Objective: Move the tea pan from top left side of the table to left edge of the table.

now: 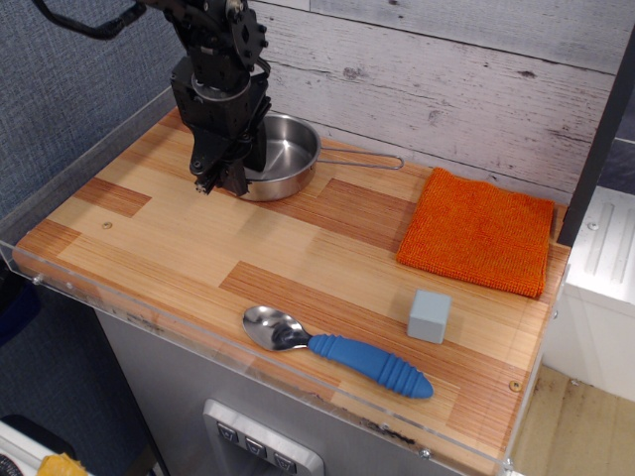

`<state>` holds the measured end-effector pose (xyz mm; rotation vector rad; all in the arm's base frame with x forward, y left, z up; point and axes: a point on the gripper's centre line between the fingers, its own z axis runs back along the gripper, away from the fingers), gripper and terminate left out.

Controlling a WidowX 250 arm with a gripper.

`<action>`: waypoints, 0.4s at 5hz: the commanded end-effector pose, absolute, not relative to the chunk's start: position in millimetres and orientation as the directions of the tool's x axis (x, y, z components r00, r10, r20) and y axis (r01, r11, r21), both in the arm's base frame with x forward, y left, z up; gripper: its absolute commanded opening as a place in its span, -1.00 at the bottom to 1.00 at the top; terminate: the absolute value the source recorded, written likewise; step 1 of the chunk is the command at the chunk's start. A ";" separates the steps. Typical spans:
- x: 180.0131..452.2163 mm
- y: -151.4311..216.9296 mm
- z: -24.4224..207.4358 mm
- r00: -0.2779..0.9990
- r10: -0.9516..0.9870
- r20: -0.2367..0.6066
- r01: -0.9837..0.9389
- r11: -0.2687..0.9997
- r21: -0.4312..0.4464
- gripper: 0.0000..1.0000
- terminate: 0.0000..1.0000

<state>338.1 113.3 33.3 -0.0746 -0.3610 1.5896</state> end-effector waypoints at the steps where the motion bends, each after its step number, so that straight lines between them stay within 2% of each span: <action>1: 338.6 106.3 39.0 -0.031 0.978 0.208 -0.960 0.028 -0.279 -1.00 -1.00; 2: 332.7 101.6 36.0 -0.029 0.979 0.202 -0.961 0.028 -0.275 -1.00 -1.00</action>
